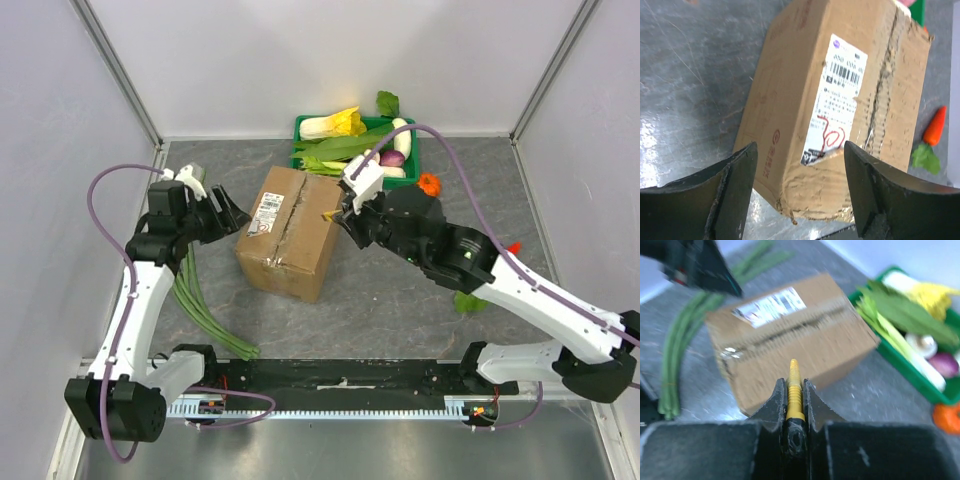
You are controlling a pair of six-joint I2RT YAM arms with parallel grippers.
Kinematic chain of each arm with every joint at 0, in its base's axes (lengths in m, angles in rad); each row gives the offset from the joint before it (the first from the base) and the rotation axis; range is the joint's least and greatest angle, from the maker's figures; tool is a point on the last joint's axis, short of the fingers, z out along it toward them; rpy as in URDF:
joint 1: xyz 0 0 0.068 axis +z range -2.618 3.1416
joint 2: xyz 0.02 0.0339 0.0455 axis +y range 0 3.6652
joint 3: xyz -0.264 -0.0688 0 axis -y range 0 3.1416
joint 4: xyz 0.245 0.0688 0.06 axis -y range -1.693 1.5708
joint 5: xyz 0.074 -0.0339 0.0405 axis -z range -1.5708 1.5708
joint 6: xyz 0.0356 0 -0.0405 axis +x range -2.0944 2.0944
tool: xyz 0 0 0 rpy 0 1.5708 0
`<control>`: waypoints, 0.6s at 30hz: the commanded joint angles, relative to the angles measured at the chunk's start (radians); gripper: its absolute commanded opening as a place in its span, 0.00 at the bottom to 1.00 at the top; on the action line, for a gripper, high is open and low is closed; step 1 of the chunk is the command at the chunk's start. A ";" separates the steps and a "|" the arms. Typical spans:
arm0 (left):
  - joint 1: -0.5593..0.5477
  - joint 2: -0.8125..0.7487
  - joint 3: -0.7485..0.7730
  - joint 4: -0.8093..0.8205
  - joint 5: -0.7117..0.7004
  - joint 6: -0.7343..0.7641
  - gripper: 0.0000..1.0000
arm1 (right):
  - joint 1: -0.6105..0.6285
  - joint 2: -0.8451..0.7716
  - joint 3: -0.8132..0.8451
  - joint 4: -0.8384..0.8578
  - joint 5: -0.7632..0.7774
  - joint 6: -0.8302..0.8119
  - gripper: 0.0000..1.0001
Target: Unpack the express box
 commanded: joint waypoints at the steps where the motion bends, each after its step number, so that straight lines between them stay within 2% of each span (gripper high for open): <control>1: 0.002 -0.023 -0.050 -0.006 0.167 0.102 0.76 | 0.003 0.000 -0.027 0.177 -0.260 -0.082 0.00; 4: 0.002 -0.035 -0.084 -0.013 0.179 0.079 0.76 | 0.013 0.021 -0.059 0.263 -0.338 -0.098 0.00; 10: 0.002 -0.075 -0.126 -0.038 0.136 0.066 0.76 | 0.055 0.076 -0.109 0.404 -0.376 -0.162 0.00; 18: 0.004 -0.087 -0.161 -0.036 0.147 0.098 0.72 | 0.099 0.133 -0.122 0.447 -0.383 -0.217 0.00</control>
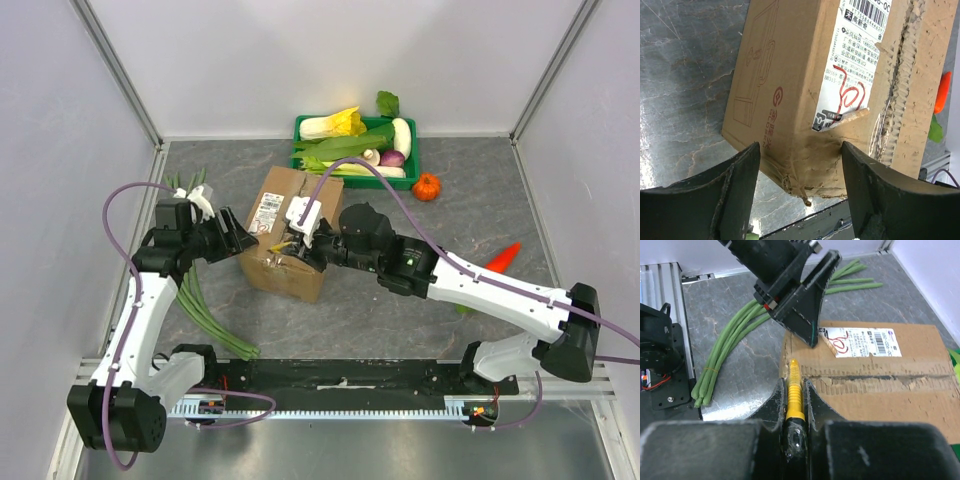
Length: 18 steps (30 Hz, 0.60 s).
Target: Unpack the express box
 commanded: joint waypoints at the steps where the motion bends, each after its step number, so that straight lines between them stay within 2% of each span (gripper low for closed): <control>1: 0.002 -0.022 -0.020 0.008 0.028 0.062 0.72 | 0.018 0.007 -0.003 0.102 -0.029 -0.051 0.00; 9: 0.002 -0.033 -0.023 0.005 0.034 0.073 0.69 | 0.041 0.051 -0.015 0.122 -0.029 -0.073 0.00; 15: 0.002 -0.074 -0.014 -0.033 0.029 0.076 0.76 | 0.046 0.076 -0.033 0.127 -0.020 -0.074 0.00; 18: 0.004 -0.088 -0.015 -0.044 0.022 0.075 0.77 | 0.047 0.088 -0.046 0.128 0.006 -0.078 0.00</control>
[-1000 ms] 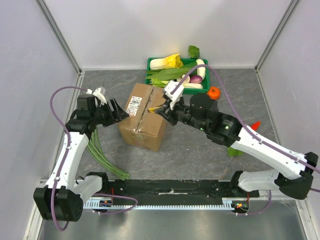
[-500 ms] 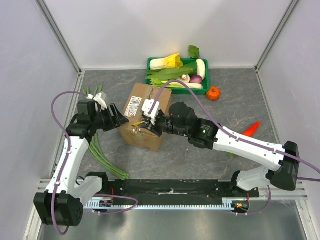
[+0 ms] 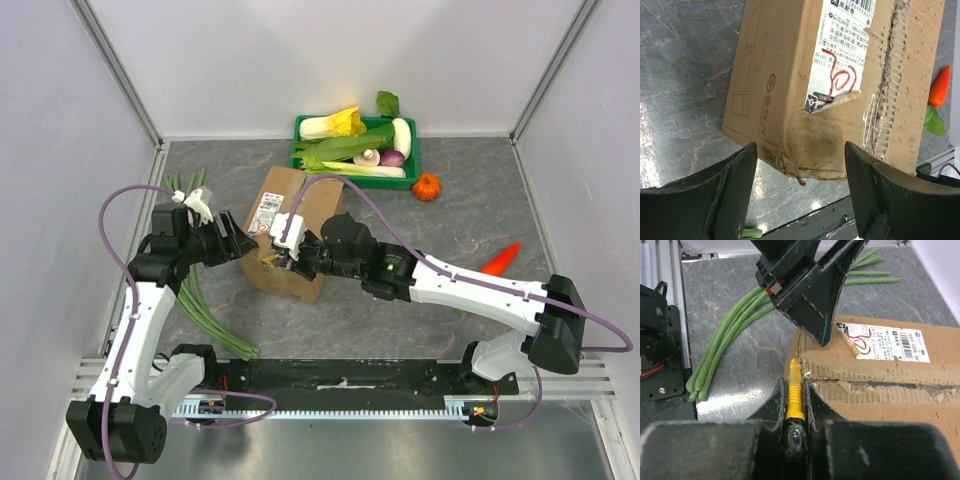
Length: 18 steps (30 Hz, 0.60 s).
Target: Unpack the express box
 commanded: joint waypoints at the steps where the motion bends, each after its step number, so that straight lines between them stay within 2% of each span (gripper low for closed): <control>1: 0.004 -0.029 -0.004 -0.021 0.008 0.040 0.77 | 0.007 0.012 -0.017 0.051 0.023 -0.027 0.00; 13: 0.002 -0.051 -0.025 -0.070 -0.032 -0.028 0.67 | 0.008 -0.026 -0.017 0.085 0.042 -0.013 0.00; 18: 0.004 -0.074 -0.044 -0.033 -0.053 -0.071 0.56 | 0.010 -0.037 -0.016 0.099 0.039 -0.010 0.00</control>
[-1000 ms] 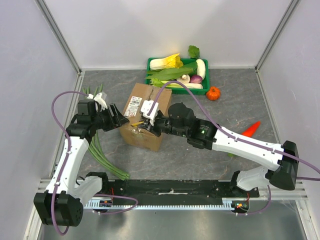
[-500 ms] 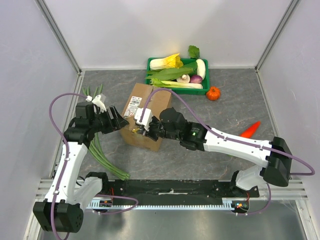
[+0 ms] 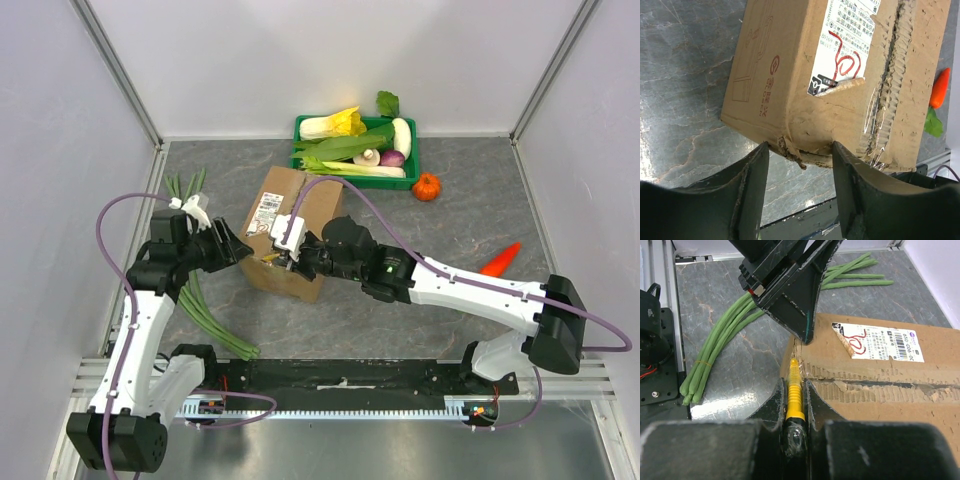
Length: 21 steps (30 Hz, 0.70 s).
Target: Unpack the express box
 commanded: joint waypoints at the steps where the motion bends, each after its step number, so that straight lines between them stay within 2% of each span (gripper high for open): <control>1: 0.002 -0.029 -0.025 0.013 -0.044 -0.049 0.54 | 0.005 -0.041 0.017 0.059 0.014 0.002 0.00; 11: 0.004 -0.026 -0.039 0.027 -0.041 -0.060 0.47 | 0.007 -0.002 0.006 0.089 0.033 -0.004 0.00; 21: 0.004 -0.021 -0.051 0.030 -0.050 -0.078 0.47 | 0.007 0.006 -0.035 0.080 0.033 0.013 0.00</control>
